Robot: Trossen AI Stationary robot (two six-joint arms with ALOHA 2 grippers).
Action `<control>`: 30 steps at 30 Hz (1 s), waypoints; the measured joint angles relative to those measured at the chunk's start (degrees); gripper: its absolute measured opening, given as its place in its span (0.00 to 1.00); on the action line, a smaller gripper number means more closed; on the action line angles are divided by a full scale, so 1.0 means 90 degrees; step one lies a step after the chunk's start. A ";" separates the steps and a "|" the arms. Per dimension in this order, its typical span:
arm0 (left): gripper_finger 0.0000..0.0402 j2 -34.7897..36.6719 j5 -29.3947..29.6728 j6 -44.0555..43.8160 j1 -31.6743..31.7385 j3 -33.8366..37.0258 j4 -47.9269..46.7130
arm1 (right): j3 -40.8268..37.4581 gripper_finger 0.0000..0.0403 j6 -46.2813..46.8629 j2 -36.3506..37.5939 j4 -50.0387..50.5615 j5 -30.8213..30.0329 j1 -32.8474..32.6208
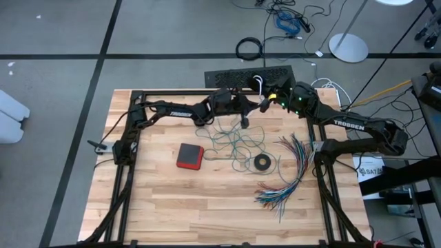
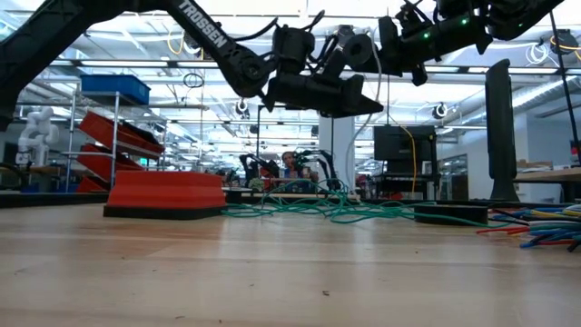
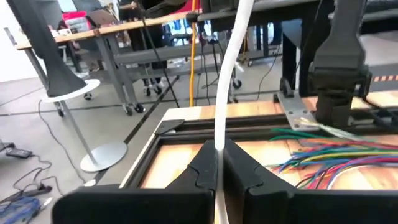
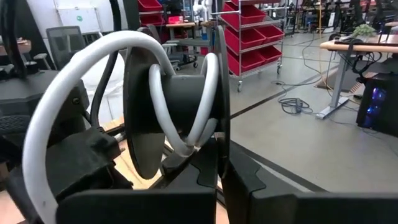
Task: Coiling cords
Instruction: Coil the white wire cable on the spool
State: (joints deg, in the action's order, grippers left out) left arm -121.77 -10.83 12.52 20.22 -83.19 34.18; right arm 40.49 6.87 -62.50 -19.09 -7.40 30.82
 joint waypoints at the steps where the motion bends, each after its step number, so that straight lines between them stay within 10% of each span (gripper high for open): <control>1: 0.02 -0.0001 0.0059 0.0054 0.0006 -0.0084 -0.0153 | 0.0000 0.00 0.0024 0.0000 0.0001 0.0007 -0.0022; 30: 0.02 -0.0427 0.0177 -0.0162 0.0606 -0.0756 -0.1882 | -0.0005 0.00 -0.0489 0.0589 0.1670 0.0165 -0.0215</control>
State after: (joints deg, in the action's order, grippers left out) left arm -125.61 -9.24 11.06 25.68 -90.00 17.25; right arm 40.45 2.46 -57.20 -4.07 -5.92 28.88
